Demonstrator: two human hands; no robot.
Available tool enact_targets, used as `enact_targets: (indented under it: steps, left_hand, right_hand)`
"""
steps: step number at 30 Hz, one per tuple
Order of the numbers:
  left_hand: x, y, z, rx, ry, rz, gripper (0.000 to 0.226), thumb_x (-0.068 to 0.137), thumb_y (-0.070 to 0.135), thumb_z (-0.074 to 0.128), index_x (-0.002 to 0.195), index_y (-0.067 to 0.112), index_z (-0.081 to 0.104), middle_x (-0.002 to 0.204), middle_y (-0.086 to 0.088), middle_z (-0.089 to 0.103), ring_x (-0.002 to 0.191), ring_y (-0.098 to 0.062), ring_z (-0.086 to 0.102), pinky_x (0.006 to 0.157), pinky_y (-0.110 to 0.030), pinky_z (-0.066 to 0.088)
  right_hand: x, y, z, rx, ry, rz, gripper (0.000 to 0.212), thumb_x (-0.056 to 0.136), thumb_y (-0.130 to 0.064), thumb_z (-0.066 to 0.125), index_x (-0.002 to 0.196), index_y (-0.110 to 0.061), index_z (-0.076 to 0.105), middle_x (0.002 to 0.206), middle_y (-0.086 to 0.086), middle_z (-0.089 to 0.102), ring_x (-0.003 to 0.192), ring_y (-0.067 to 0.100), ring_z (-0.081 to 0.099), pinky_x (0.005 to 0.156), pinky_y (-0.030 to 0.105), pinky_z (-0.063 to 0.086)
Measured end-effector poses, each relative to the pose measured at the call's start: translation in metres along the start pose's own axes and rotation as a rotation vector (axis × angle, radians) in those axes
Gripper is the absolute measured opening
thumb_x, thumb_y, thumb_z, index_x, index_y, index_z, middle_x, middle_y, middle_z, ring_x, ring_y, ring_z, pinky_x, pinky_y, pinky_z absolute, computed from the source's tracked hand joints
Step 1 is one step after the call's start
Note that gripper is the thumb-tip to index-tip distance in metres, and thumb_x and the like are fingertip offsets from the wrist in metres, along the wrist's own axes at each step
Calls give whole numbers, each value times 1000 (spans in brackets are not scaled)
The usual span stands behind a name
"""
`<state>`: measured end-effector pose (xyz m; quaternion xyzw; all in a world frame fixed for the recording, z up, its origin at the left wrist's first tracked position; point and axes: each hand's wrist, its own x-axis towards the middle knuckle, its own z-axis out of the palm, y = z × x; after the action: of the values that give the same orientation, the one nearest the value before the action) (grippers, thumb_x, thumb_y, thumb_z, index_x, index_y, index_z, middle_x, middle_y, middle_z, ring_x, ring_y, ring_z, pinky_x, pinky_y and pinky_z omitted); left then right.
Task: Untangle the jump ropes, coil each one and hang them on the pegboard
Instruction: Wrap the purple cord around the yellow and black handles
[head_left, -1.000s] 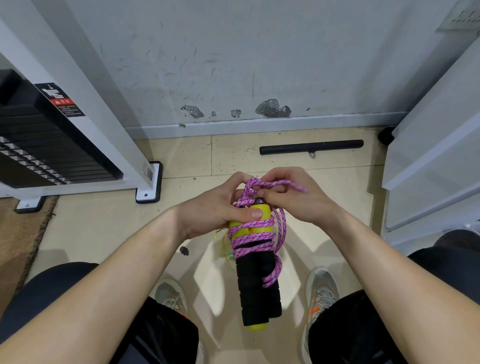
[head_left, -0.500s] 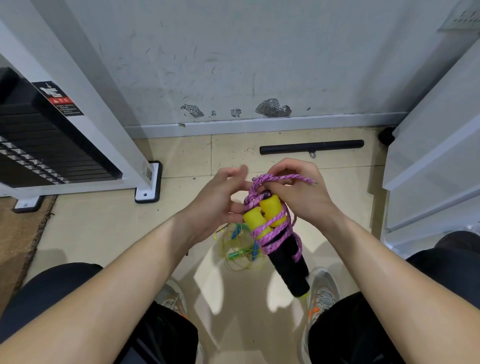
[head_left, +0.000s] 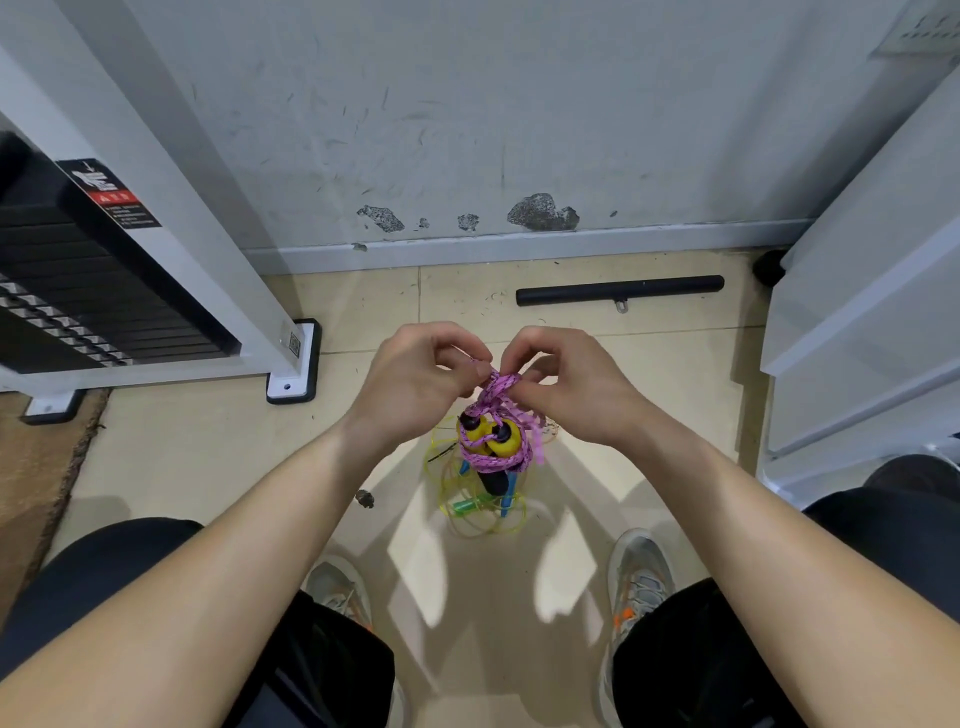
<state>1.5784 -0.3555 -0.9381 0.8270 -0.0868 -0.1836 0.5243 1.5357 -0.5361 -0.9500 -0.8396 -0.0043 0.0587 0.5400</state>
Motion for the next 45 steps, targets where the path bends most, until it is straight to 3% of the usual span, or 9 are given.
enact_targets:
  steps: [8, 15, 19, 22, 28, 32, 35, 40, 45]
  left_hand:
    - [-2, 17, -6, 10, 109, 230, 14, 91, 7, 70, 89, 21, 72, 83, -5, 69, 72, -16, 74, 69, -27, 57]
    - [-11, 47, 1, -3, 137, 351, 23, 89, 3, 69, 86, 25, 72, 78, -1, 72, 71, -12, 73, 65, -17, 51]
    - [-8, 59, -4, -88, 158, 296, 16, 90, 8, 69, 90, 23, 73, 84, 1, 66, 70, -17, 74, 76, -31, 57]
    - [-2, 65, -14, -86, 124, 328, 13, 91, 5, 66, 94, 16, 72, 79, 1, 62, 62, -17, 71, 72, -32, 58]
    - [21, 71, -27, 58, 139, 314, 18, 87, 12, 70, 89, 29, 67, 85, -2, 69, 69, -24, 69, 73, -37, 59]
    - [41, 72, -32, 85, 169, 305, 24, 82, 7, 74, 84, 29, 66, 80, 2, 70, 62, -9, 62, 69, -25, 52]
    - [57, 72, -28, 94, 192, 319, 23, 83, 5, 68, 83, 29, 66, 78, 5, 67, 59, -9, 59, 67, -28, 54]
    - [102, 66, -33, -152, 161, 270, 19, 93, 0, 53, 96, 11, 68, 87, -12, 64, 79, -18, 74, 82, -41, 60]
    - [168, 67, -49, -155, 122, 215, 19, 95, 2, 54, 96, 15, 67, 78, -3, 58, 59, -18, 68, 58, -28, 53]
  right_hand:
    - [5, 5, -11, -6, -62, 54, 21, 72, -17, 89, 79, -21, 70, 85, 4, 73, 73, 25, 67, 76, 40, 56]
    - [7, -4, -17, 97, -106, 65, 24, 76, 1, 83, 74, -12, 63, 64, -5, 62, 63, 18, 59, 65, 47, 55]
    - [4, -19, -26, 96, -181, 17, 25, 79, 1, 79, 96, -16, 69, 87, 7, 67, 72, 20, 60, 73, 45, 56]
    - [2, -35, -33, 189, -167, 10, 20, 89, -12, 72, 101, -27, 70, 102, 6, 69, 81, 17, 64, 73, 33, 56]
    - [22, -54, -38, -122, 84, -45, 11, 93, -24, 68, 91, -20, 78, 81, -3, 75, 74, 10, 68, 68, 32, 55]
    - [45, -59, -44, -311, 137, 1, 14, 81, -30, 61, 74, -27, 72, 70, -4, 71, 71, 16, 70, 70, 41, 58]
    - [64, -62, -44, -396, 151, 7, 11, 79, -26, 62, 71, -26, 70, 64, -4, 69, 69, 14, 70, 69, 39, 58]
    - [114, -49, -57, -155, 240, 22, 10, 83, -15, 64, 78, -21, 71, 68, 3, 71, 70, 22, 70, 77, 43, 60]
    - [176, -44, -77, 230, 83, 106, 12, 95, -6, 58, 86, -8, 65, 87, 18, 73, 86, 30, 71, 79, 47, 59]
